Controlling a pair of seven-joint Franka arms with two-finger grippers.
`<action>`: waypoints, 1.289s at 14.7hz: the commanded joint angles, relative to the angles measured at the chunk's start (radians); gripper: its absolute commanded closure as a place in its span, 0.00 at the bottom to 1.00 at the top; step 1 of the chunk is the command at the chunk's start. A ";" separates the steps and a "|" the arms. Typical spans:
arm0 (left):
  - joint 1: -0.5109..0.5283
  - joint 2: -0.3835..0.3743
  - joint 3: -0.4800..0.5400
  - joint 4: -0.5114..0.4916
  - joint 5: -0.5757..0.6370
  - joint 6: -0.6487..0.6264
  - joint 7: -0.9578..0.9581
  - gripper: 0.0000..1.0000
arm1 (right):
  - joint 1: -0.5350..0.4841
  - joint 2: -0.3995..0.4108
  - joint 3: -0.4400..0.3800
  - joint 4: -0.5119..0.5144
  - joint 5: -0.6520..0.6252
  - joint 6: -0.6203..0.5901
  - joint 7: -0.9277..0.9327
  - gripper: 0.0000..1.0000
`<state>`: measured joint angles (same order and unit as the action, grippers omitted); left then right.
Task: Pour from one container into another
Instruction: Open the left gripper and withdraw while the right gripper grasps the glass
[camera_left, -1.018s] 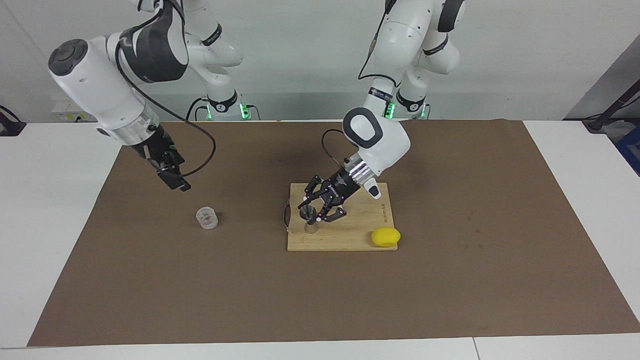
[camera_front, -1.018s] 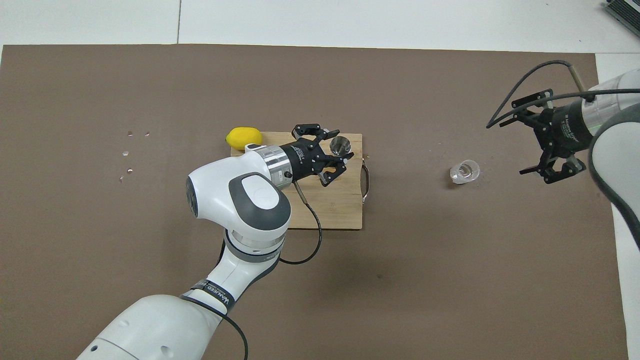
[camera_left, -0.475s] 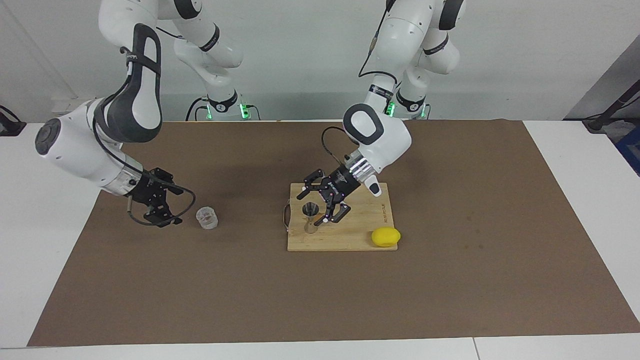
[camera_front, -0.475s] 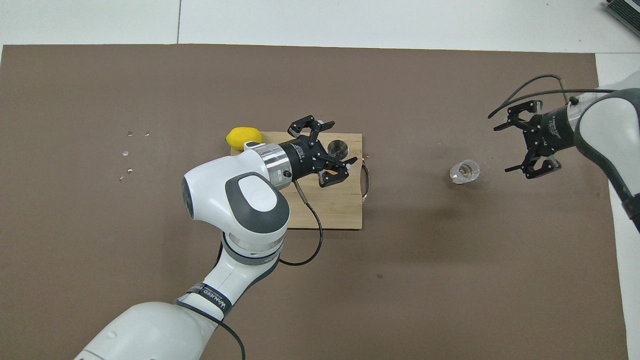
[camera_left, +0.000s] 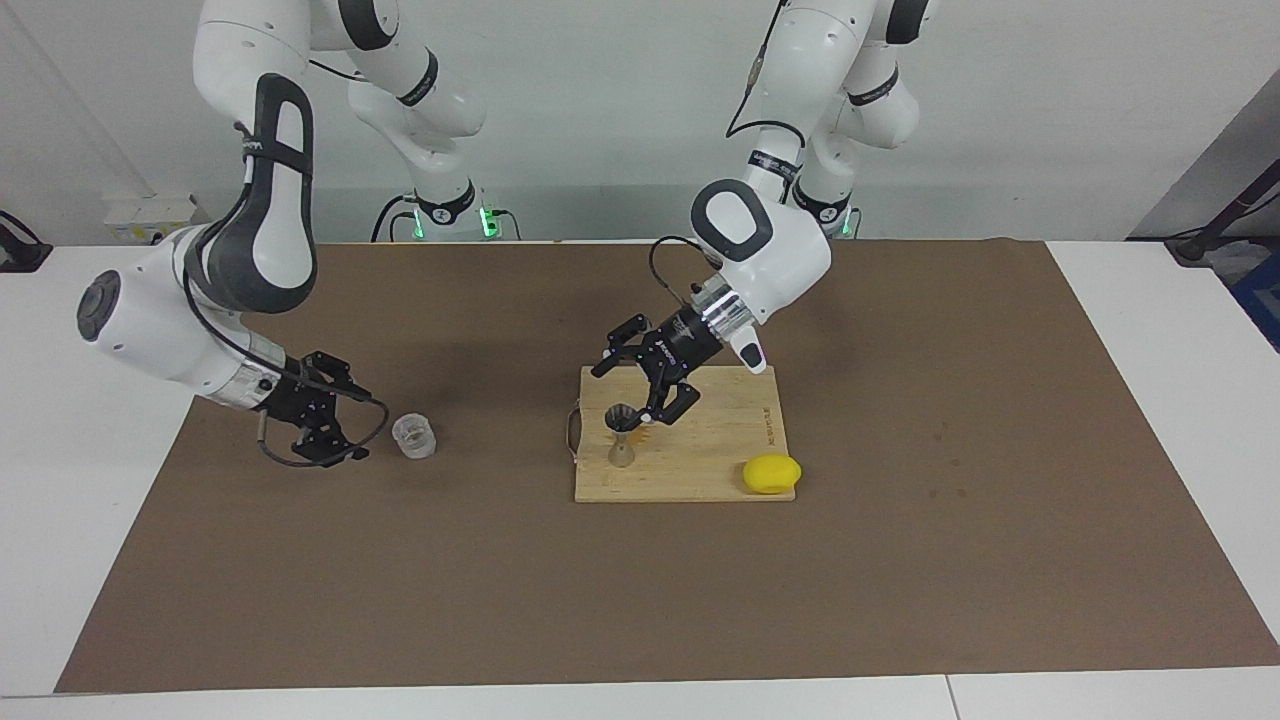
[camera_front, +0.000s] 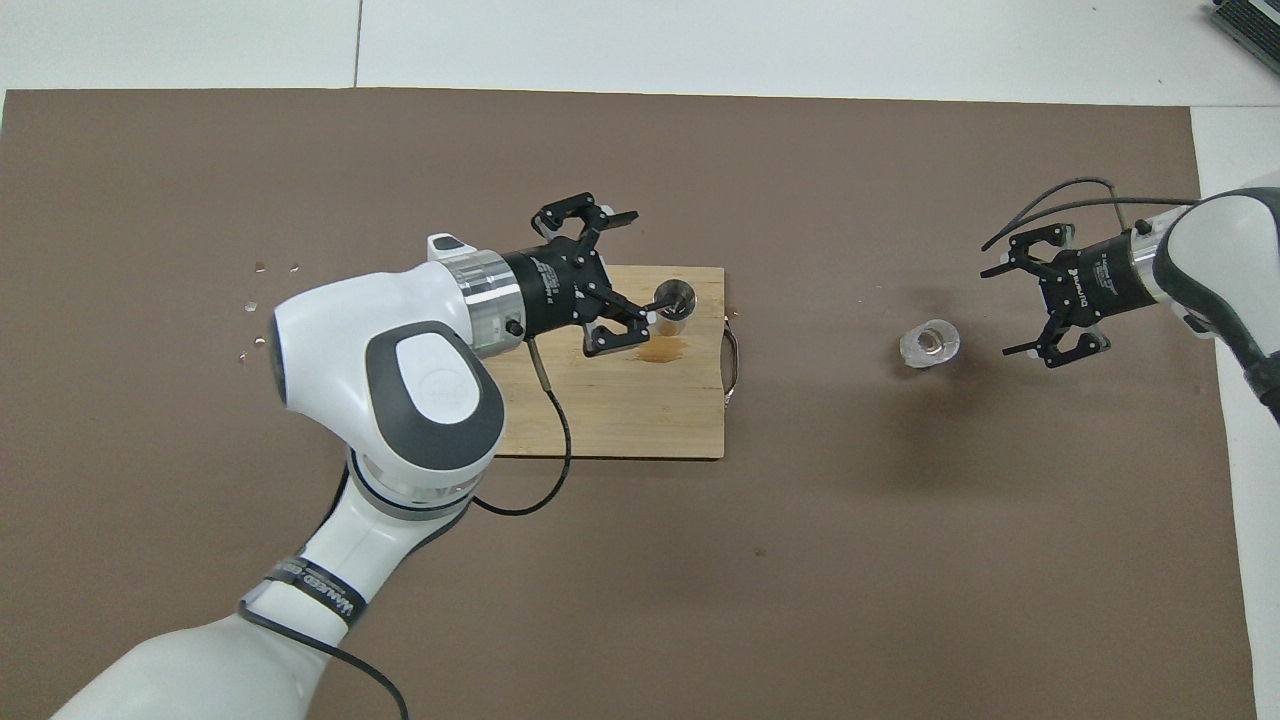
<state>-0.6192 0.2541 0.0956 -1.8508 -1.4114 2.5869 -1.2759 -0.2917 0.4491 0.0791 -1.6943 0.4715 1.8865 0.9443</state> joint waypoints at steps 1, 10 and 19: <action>0.088 -0.068 -0.004 -0.053 0.170 -0.034 -0.008 0.00 | -0.018 0.035 0.011 -0.001 0.039 0.031 -0.062 0.00; 0.280 -0.092 0.001 -0.029 1.014 -0.147 -0.037 0.00 | -0.001 0.063 0.013 -0.065 0.148 0.052 -0.145 0.00; 0.424 -0.162 0.004 0.035 1.378 -0.471 0.428 0.00 | 0.014 0.049 0.014 -0.113 0.188 0.054 -0.151 0.11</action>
<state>-0.2396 0.1267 0.1082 -1.8107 -0.0495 2.1754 -1.0214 -0.2736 0.5189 0.0878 -1.7743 0.6271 1.9209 0.8309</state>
